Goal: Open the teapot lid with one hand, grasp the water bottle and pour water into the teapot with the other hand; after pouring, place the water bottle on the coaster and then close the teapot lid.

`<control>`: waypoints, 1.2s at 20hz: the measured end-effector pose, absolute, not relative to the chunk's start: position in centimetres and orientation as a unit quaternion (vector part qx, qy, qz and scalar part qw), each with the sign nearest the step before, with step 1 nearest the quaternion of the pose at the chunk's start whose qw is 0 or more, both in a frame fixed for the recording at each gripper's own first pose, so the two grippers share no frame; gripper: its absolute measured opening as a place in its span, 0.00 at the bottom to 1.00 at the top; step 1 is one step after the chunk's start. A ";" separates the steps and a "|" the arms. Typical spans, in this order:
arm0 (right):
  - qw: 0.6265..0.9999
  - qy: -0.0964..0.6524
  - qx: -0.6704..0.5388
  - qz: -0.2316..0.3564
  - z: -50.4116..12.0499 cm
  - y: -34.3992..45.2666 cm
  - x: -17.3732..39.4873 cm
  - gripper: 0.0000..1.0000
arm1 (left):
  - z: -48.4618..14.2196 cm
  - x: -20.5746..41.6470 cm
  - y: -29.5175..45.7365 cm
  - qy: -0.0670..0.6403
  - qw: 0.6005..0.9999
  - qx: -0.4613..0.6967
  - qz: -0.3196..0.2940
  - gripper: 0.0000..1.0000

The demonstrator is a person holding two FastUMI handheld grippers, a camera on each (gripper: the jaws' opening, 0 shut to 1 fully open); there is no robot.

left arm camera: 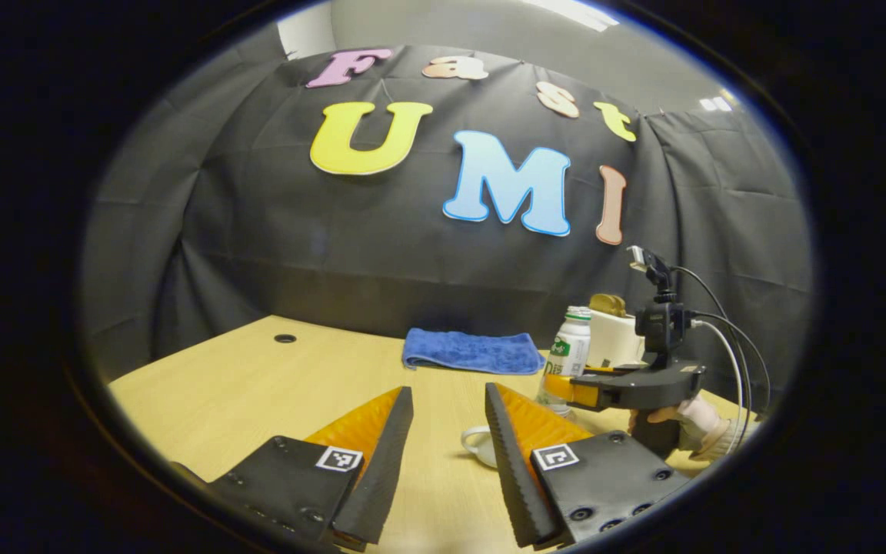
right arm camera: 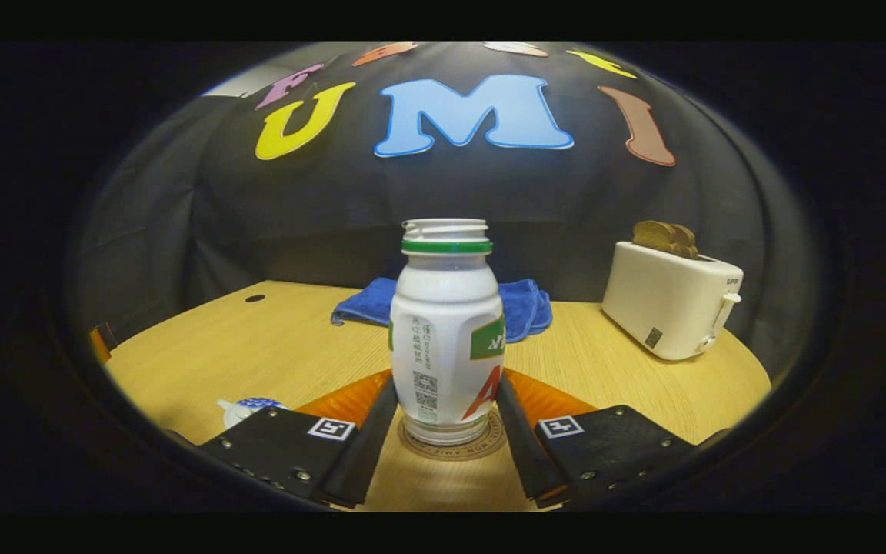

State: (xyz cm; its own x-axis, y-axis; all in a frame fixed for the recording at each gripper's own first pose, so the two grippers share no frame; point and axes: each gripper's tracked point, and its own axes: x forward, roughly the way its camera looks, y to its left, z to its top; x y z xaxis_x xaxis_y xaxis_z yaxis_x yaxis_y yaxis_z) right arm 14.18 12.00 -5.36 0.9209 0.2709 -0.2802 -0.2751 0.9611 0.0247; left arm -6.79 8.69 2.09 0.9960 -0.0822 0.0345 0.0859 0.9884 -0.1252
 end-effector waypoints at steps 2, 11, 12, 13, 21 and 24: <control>0.980 0.139 -0.014 0.140 -5.5 12.1 14.1 0.72 | 1.9 -6.8 8.5 -0.012 0.997 -0.063 -0.043 0.70; 0.980 0.141 0.004 0.139 -5.5 11.9 13.9 0.99 | 1.8 -6.7 8.0 -0.012 0.997 -0.058 -0.045 0.70; 0.981 0.138 0.009 0.139 -5.3 11.8 13.8 0.98 | 1.8 -6.7 7.9 -0.011 0.997 -0.058 -0.045 0.70; 0.981 0.134 0.013 0.139 -5.0 11.6 13.6 0.98 | 1.7 -6.7 7.8 -0.011 0.997 -0.059 -0.045 0.70; 0.987 0.084 0.005 0.138 -0.5 9.9 8.6 0.98 | 3.6 -7.9 4.8 -0.026 0.997 -0.044 -0.058 0.70; 0.991 0.053 0.004 0.124 1.5 8.8 5.0 0.98 | 3.8 -8.7 3.2 -0.037 0.997 -0.043 -0.059 0.70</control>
